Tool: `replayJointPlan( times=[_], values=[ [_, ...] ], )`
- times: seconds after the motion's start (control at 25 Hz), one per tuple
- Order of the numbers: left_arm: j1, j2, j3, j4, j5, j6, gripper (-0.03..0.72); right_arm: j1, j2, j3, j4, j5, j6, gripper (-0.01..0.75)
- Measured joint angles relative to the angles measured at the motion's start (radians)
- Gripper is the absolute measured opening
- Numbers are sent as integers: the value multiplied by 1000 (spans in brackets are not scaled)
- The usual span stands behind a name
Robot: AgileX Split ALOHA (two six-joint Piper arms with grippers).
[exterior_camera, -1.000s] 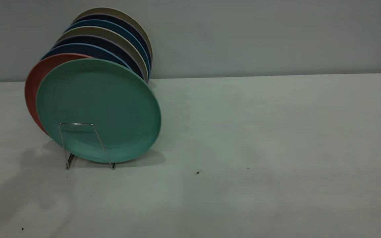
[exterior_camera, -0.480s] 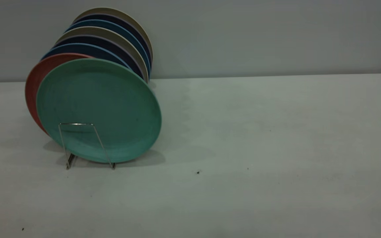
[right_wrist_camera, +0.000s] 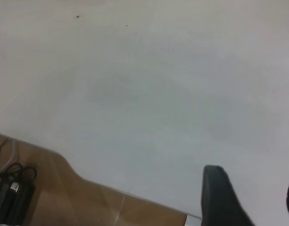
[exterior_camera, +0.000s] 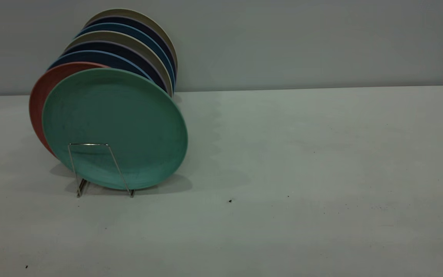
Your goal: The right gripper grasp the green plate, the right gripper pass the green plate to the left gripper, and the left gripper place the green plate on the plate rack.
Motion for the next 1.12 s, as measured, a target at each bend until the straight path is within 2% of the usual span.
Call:
replayJointPlan(
  times=[0.24, 0.48, 0.8, 1.12],
  values=[
    [0, -223, 214, -1, 0, -106, 419, 0, 0, 0, 0, 0, 0, 363],
    [0, -368, 318, -2, -4, -148, 419, 0, 0, 0, 0, 0, 0, 363],
    [0, -405, 366, -4, -31, -164, 419, 0, -14, 0, 0, 0, 1, 363],
    [0, -405, 367, -4, -35, -173, 419, -1, -174, 2, 2, 2, 1, 363]
  ],
)
